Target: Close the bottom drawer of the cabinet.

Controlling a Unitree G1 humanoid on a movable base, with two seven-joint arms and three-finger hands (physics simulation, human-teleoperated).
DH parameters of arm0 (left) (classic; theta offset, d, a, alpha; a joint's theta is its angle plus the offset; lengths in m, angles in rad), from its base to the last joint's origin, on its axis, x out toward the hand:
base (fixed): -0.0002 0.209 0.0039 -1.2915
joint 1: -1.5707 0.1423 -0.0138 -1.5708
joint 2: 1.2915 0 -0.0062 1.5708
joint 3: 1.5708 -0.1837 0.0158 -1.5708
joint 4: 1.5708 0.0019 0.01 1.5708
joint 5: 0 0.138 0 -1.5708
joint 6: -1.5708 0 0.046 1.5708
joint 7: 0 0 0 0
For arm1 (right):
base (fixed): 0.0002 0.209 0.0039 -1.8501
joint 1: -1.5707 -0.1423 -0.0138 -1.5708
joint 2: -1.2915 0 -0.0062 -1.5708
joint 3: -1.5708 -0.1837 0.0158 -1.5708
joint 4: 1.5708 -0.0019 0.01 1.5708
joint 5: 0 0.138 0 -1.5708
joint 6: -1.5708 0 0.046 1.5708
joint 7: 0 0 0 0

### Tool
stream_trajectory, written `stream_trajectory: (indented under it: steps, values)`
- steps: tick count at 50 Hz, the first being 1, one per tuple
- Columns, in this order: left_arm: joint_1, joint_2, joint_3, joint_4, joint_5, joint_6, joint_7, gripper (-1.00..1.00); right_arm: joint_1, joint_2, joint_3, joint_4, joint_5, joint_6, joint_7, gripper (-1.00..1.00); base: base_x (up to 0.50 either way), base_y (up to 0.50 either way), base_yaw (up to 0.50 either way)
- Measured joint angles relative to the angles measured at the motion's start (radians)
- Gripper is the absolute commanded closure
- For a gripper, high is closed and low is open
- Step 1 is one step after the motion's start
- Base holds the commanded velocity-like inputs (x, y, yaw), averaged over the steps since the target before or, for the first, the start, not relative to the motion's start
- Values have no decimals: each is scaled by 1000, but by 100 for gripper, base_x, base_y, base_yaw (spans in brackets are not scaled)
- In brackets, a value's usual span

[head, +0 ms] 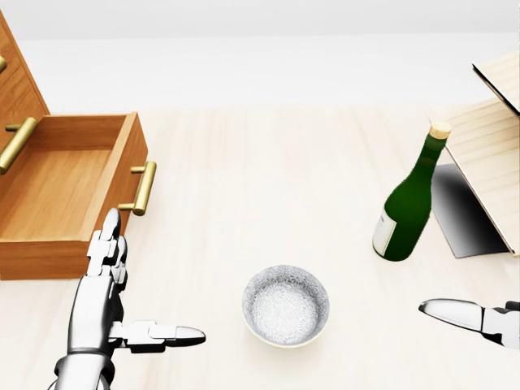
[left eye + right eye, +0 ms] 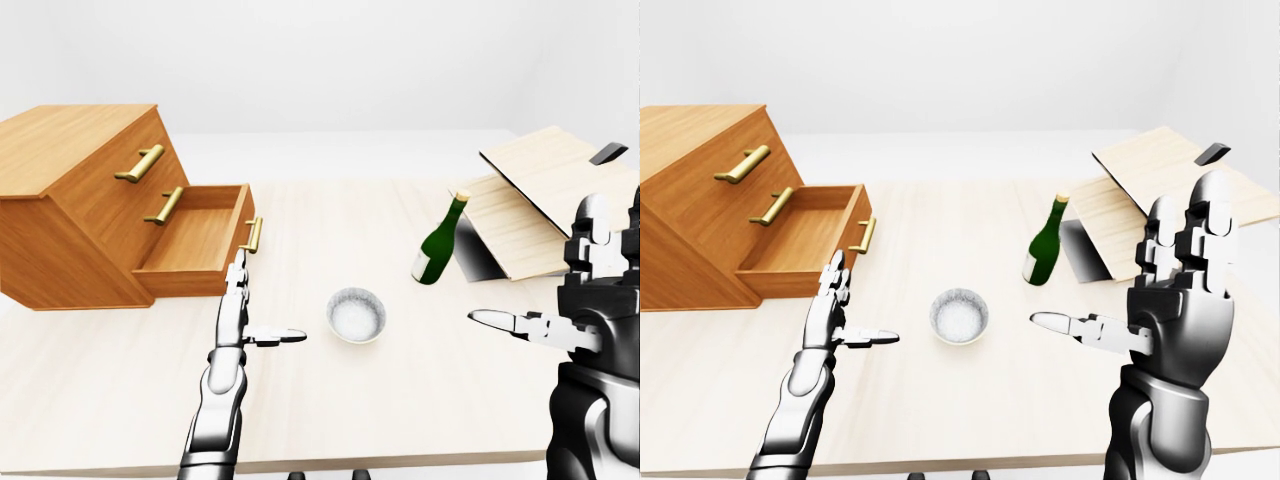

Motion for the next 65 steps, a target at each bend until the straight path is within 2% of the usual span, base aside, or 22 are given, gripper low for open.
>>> stream_trajectory:
  steps: [11, 18, 27, 47, 56, 65]
  values:
    - [-10, 2, 3, 6, 0, 4, 1, -100, 5, 4, -4, 1, 4, 0, -5, -100, 3, 0, 0]
    - [-47, 8, 12, 59, -2, -6, 9, -100, 6, 4, -4, -4, 7, 0, -7, -100, 0, 0, 0]
    - [-191, 37, 37, 271, -10, -49, 36, -100, 6, 4, 0, -6, 7, 0, -8, -100, 0, 0, 0]
    - [-540, 115, 70, 761, -33, -49, 72, -100, 11, 7, 10, -1, 3, 0, -7, -100, 0, 0, 0]
    - [-650, 137, 80, 954, -46, -49, 75, -100, 14, 8, 14, 1, 2, 0, -5, -100, 0, 0, 0]
    - [-714, 148, 87, 1091, -55, -49, 73, -100, 14, 9, 16, 4, 1, 0, -4, -100, 0, 0, 0]
